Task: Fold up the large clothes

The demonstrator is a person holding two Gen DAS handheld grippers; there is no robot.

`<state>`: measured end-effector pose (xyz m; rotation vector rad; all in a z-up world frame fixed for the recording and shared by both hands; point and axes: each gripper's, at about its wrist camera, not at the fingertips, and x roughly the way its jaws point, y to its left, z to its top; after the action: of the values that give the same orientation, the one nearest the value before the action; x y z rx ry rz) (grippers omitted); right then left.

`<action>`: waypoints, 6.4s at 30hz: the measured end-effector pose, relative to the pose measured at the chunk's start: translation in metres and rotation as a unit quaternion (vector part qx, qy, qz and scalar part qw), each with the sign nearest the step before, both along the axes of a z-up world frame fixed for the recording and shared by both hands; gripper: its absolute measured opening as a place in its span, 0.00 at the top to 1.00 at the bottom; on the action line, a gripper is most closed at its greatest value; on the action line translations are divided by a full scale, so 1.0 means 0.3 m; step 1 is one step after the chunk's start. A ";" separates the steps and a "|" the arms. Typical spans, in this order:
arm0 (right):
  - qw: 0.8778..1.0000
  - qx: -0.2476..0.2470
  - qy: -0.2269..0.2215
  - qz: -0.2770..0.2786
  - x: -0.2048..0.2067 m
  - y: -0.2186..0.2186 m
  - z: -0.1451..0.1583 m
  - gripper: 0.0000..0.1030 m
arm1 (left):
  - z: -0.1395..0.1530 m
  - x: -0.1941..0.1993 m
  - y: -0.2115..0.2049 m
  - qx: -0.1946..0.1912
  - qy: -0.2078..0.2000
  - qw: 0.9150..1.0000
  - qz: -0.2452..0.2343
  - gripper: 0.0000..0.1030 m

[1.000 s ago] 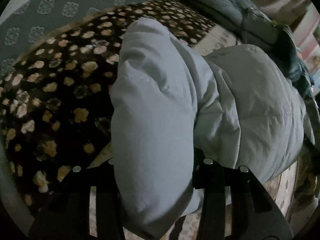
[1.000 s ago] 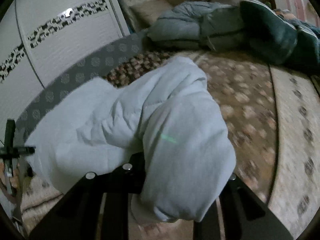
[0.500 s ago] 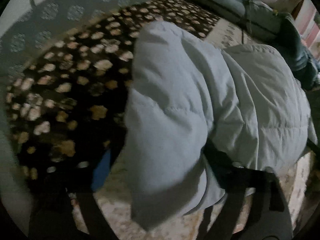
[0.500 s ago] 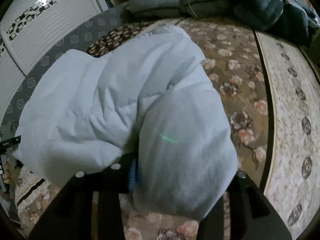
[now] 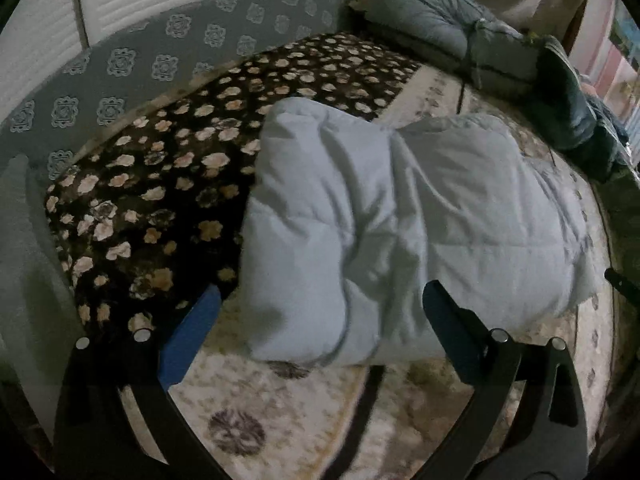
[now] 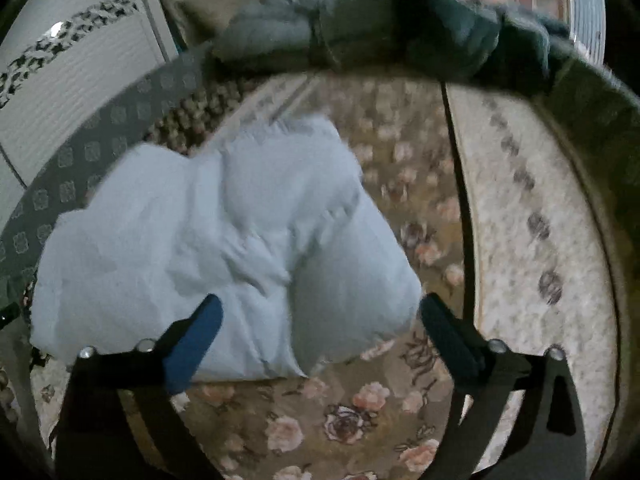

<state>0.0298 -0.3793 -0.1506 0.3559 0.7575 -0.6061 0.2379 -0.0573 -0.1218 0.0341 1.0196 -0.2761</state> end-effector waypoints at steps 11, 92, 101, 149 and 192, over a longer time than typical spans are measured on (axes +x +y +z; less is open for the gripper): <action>0.998 -0.034 -0.002 0.053 0.025 0.329 0.129 0.02 | 0.146 -0.163 0.016 0.049 -0.020 0.998 0.023 0.03; 0.991 -0.101 -0.041 0.073 -0.036 0.559 0.396 0.02 | 0.433 -0.470 0.027 0.047 -0.142 0.988 -0.037 0.03; 0.991 -0.102 -0.042 0.074 -0.034 0.560 0.397 0.02 | 0.431 -0.451 0.052 0.046 -0.140 0.988 -0.040 0.03; 0.989 -0.108 -0.048 0.085 -0.022 0.558 0.407 0.02 | 0.439 -0.461 0.051 0.048 -0.144 0.988 -0.027 0.03; 0.988 -0.111 -0.048 0.095 -0.008 0.540 0.400 0.02 | 0.461 -0.489 0.055 0.049 -0.161 0.985 -0.021 0.03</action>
<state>0.0273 -0.2174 -0.0307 0.1056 0.6159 -0.4838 0.0911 -0.0409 0.0165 0.1846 0.7105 -0.2482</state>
